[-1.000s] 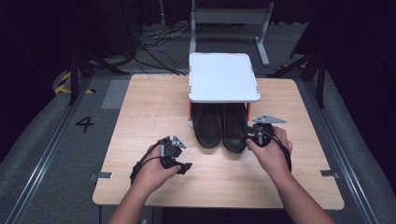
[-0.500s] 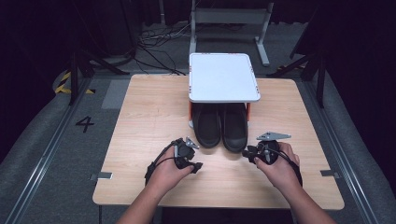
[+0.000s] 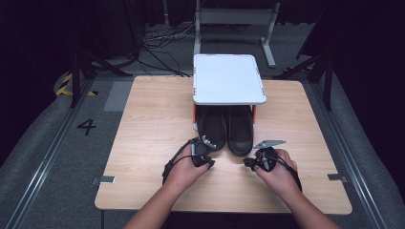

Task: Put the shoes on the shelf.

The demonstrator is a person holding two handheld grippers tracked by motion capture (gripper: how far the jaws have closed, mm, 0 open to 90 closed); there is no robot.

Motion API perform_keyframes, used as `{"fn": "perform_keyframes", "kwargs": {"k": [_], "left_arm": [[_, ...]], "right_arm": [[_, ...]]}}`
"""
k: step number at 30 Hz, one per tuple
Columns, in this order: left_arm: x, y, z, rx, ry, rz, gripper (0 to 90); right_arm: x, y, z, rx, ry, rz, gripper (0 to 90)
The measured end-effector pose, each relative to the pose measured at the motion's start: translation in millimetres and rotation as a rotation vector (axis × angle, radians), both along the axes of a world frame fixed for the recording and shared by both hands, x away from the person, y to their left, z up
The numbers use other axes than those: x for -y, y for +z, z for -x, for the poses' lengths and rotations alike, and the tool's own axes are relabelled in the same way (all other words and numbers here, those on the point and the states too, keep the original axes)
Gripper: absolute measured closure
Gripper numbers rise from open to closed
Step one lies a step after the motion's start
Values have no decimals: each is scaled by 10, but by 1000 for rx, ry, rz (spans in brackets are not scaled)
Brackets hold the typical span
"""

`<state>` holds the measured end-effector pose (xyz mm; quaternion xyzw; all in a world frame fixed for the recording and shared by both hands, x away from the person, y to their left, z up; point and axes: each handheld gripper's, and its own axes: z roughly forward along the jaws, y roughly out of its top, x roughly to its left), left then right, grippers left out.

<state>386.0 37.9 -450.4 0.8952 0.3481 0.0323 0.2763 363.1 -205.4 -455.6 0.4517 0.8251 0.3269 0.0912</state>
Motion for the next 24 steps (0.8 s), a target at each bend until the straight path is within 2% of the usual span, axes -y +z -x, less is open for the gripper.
{"fn": "perform_keyframes", "kwargs": {"k": [7, 10, 12, 14, 18, 24], "left_arm": [[164, -40, -174, -16, 9, -17, 791], [183, -38, -224, -17, 17, -12, 794], [190, -37, -255, -7, 27, -5, 795], [184, -28, -299, 7, 38, -17, 793], [173, -32, -379, -4, 52, 0, 793], [167, -20, -455, -6, 64, -6, 793]], "right_arm": [[-50, -13, -163, -46, -10, -15, 879], [-63, -3, -236, -32, -19, -4, 880], [-68, 25, -272, -28, -26, -8, 879], [-74, 44, -306, -27, -30, -3, 879], [-91, 56, -413, -38, -38, 10, 883], [-86, 42, -573, -40, -74, 17, 875]]}}
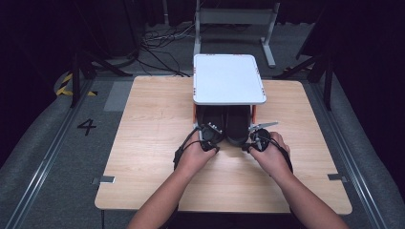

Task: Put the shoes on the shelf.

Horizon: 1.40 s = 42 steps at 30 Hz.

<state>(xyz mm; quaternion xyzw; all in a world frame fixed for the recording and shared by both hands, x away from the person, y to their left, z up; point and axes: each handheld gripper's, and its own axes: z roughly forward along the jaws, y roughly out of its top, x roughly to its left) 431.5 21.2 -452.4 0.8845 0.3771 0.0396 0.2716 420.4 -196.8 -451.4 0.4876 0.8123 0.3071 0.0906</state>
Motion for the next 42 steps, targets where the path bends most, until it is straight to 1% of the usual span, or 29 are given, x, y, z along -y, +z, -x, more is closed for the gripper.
{"fn": "perform_keyframes", "kwargs": {"k": [3, 4, 6, 7, 8, 9, 11, 13, 14, 16, 17, 18, 19, 22, 23, 24, 25, 27, 29, 30, 31, 32, 34, 35, 36, 38, 39, 40, 42], "left_arm": [[-6, -2, -10, -5, 0, 6, 793], [-10, -3, -14, -2, 3, 5, 794], [-26, -4, -29, -4, 11, 14, 793], [-26, -4, -29, -4, 11, 14, 793], [-29, -5, -32, -9, 14, 18, 793], [-26, -4, -30, -7, 15, 17, 793], [-21, 4, -24, -2, 12, 8, 792], [-18, 8, -22, -1, 13, 8, 784], [-18, 9, -24, 2, 16, 9, 784], [-32, 19, -47, 12, 24, 16, 782], [-35, 26, -60, 9, 23, 18, 782], [-34, 31, -70, 12, 28, 17, 781], [-29, 37, -85, 19, 32, 18, 780], [-10, 59, -125, 23, 35, 17, 779], [-4, 60, -136, 27, 36, 12, 779], [-4, 60, -136, 27, 36, 12, 779], [4, 58, -147, 27, 40, 11, 779], [9, 59, -181, 29, 40, 12, 787], [11, 59, -189, 32, 37, 10, 788], [17, 57, -192, 33, 42, 14, 791], [29, 59, -196, 33, 43, 6, 794], [38, 59, -198, 41, 42, 0, 804], [52, 68, -201, 47, 46, -26, 821], [54, 71, -196, 58, 50, -34, 823], [50, 71, -196, 80, 54, -30, 828], [34, 80, -206, 82, 61, -16, 853], [30, 91, -208, 77, 61, -20, 858], [29, 98, -209, 85, 64, -25, 870], [33, 105, -207, 87, 75, -30, 884]], "right_arm": [[13, 4, 12, -13, -5, 8, 871], [15, 14, 49, -20, 5, -2, 871], [-23, 47, 135, -49, 35, -40, 871], [-23, 47, 135, -49, 35, -40, 871], [-68, 72, 177, -64, 60, -61, 871], [-108, 88, 193, -69, 72, -71, 870], [-146, 92, 166, -73, 76, -82, 870], [-152, 72, 82, -71, 57, -68, 900], [-152, 72, 82, -71, 57, -68, 900], [-145, 60, 20, -82, 55, -87, 900], [-149, 70, -6, -66, 45, -70, 900], [-149, 74, -29, -63, 39, -61, 900], [-149, 75, -54, -70, 33, -65, 900], [-146, 71, -156, -47, 10, -27, 900], [-145, 68, -200, -47, 3, -24, 900], [-145, 68, -200, -47, 3, -24, 900], [-144, 67, -234, -50, -3, -22, 900], [-152, 70, -319, -72, -20, -23, 900], [-151, 71, -342, -73, -19, -18, 900], [-151, 72, -366, -66, -18, -14, 900], [-141, 75, -389, -60, -19, -15, 900], [-139, 82, -412, -82, -24, -21, 900], [-146, 86, -428, -90, -22, -13, 900], [-162, 78, -426, -87, -17, -1, 900], [-176, 73, -417, -79, -10, 7, 900], [-185, 56, -394, -60, 5, -3, 876], [-179, 60, -381, -53, 9, -19, 871], [-174, 71, -369, -50, 10, -26, 867], [-169, 82, -362, -44, 14, -29, 863]]}}
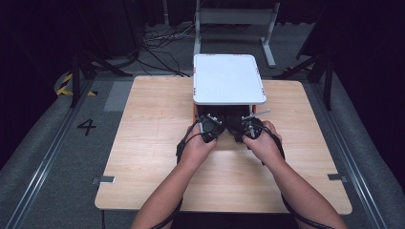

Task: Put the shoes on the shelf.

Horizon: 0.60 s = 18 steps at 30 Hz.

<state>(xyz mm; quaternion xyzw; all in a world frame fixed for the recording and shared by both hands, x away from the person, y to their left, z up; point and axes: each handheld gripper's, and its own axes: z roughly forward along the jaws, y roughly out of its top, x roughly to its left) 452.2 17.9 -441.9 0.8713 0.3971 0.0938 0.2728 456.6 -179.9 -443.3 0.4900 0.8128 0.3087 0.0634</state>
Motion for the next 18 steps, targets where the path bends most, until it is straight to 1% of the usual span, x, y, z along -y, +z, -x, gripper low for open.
{"fn": "perform_keyframes", "kwargs": {"k": [1, 2, 3, 4, 5, 6, 7, 8, 10, 11, 14, 16, 18], "left_arm": [[3, -5, 0, -3, 5, 3, 883], [1, -10, 5, -3, 4, 3, 882], [0, -21, 17, -9, 3, 14, 868], [0, -21, 17, -9, 3, 14, 821], [-6, -27, 35, -21, 0, 29, 821], [-32, -13, 76, -17, -4, 43, 716], [-32, -13, 76, -17, -4, 43, 685], [-62, 14, 100, -14, -5, 56, 685], [-132, 88, 159, -6, -7, 85, 624], [-166, 130, 199, 5, -6, 90, 595], [-284, 257, 332, 51, -16, 81, 493], [-360, 341, 441, 77, -15, 74, 431], [-438, 417, 544, 95, -15, 78, 390]], "right_arm": [[15, 52, 38, 10, 9, -12, 856], [23, 75, 55, 11, 12, -17, 853], [36, 106, 78, 15, 17, -24, 850], [36, 106, 78, 15, 17, -24, 850], [58, 145, 110, 23, 22, -32, 845], [104, 212, 168, 42, 32, -41, 832], [104, 212, 168, 42, 32, -41, 832], [127, 238, 191, 50, 36, -44, 823], [176, 279, 233, 69, 44, -55, 807], [204, 297, 253, 77, 48, -58, 798], [299, 343, 306, 104, 52, -71, 763], [373, 379, 338, 130, 51, -89, 737], [449, 421, 364, 152, 47, -102, 708]]}}
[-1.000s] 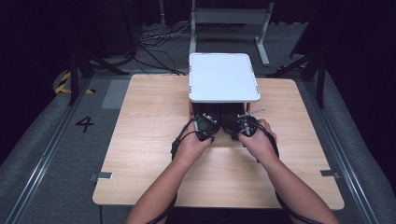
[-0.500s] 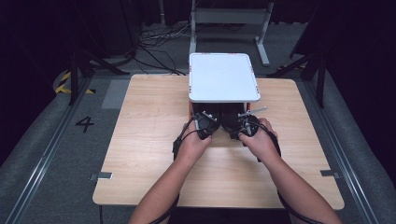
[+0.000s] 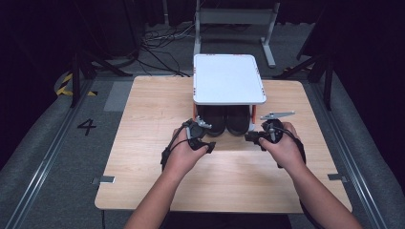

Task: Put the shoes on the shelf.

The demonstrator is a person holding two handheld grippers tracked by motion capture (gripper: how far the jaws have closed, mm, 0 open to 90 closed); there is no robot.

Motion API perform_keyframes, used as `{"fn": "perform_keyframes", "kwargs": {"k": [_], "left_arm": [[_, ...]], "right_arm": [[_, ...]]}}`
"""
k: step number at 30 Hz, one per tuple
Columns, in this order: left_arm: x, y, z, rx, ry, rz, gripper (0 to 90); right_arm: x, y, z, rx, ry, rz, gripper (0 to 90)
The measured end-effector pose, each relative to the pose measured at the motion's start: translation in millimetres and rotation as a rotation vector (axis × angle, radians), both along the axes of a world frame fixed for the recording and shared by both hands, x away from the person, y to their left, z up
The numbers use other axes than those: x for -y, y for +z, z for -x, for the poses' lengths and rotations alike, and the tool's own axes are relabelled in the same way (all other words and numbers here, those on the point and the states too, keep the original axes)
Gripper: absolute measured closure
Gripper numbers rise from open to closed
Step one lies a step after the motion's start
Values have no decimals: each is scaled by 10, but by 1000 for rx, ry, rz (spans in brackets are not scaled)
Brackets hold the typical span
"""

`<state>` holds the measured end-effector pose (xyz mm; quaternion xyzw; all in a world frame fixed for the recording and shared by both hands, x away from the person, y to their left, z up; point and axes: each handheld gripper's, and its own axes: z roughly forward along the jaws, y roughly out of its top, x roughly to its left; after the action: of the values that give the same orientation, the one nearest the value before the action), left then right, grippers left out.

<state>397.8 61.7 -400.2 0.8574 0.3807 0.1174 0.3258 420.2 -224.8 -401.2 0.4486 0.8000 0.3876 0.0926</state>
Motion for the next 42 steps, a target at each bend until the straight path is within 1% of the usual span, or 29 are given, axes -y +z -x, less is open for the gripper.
{"fn": "perform_keyframes", "kwargs": {"k": [2, 4, 5, 6, 8, 9, 11, 13, 16, 17, 18, 20, 21, 23, 24, 25, 26, 28, 30, 32, 33, 34, 35, 36, 37, 38, 39, 40, 42], "left_arm": [[-92, 68, 96, 10, 7, 14, 358], [-189, 132, 177, 28, 15, 16, 327], [-189, 132, 177, 28, 15, 16, 319], [-255, 178, 231, 48, 21, 8, 319], [-326, 244, 319, 63, 20, -10, 290], [-377, 282, 368, 73, 13, -6, 283], [-465, 324, 431, 78, 22, 12, 264], [-557, 353, 465, 89, 27, -8, 248], [-695, 375, 481, 106, 30, -3, 223], [-739, 369, 482, 116, 16, -9, 202], [-794, 368, 479, 109, 0, -16, 172], [-908, 339, 453, 101, 33, 3, 165], [-960, 316, 436, 96, 50, -5, 165], [-1078, 254, 392, 98, 89, -38, 166], [-1078, 254, 392, 98, 89, -38, 169], [-1127, 218, 368, 100, 105, -58, 173], [-1227, 144, 319, 91, 136, -92, 172], [-1315, 74, 272, 81, 164, -61, 172], [-1387, 25, 229, 89, 183, -54, 169], [-1418, 1, 209, 98, 193, -50, 165], [-1467, -48, 184, 101, 236, -26, 165], [-1498, -67, 174, 95, 249, -33, 165], [-1519, -86, 165, 101, 258, -32, 165], [-1548, -113, 153, 123, 280, -32, 164], [-1548, -113, 153, 123, 280, -32, 164], [-1579, -129, 137, 147, 280, -54, 164], [-1609, -152, 127, 155, 284, -77, 164], [-1632, -169, 120, 153, 284, -99, 164], [-1663, -215, 106, 133, 284, -106, 164]], "right_arm": [[73, 43, 27, 20, 2, -18, 663], [161, 98, 61, 38, 1, -44, 555], [161, 98, 61, 38, 1, -44, 555], [199, 119, 71, 48, 7, -51, 524], [310, 171, 90, 75, 17, -72, 450], [358, 191, 92, 79, 16, -72, 428], [462, 236, 98, 101, 28, -57, 407], [559, 261, 115, 127, 19, -65, 380], [713, 267, 150, 115, 14, -65, 381], [771, 271, 160, 113, 33, -55, 387], [828, 279, 176, 114, 48, -35, 395], [970, 297, 206, 134, 64, 17, 392], [1038, 302, 213, 143, 65, 28, 386], [1178, 285, 226, 129, 33, 37, 358], [1178, 285, 226, 129, 33, 37, 358], [1279, 247, 216, 106, 26, 47, 347], [1312, 221, 208, 104, 23, 50, 317], [1364, 171, 184, 108, 36, 50, 292], [1403, 131, 166, 123, 51, 53, 235], [1433, 76, 152, 109, 80, 47, 170], [1437, 46, 141, 105, 78, 38, 171], [1441, 17, 130, 104, 68, 33, 172], [1449, -12, 116, 108, 64, 35, 171], [1456, -29, 108, 113, 59, 40, 169], [1456, -29, 108, 113, 59, 40, 169], [1472, -61, 91, 128, 45, 52, 169], [1486, -86, 76, 142, 29, 65, 169], [1507, -118, 60, 152, 15, 77, 171], [1545, -171, 34, 168, 12, 83, 168]]}}
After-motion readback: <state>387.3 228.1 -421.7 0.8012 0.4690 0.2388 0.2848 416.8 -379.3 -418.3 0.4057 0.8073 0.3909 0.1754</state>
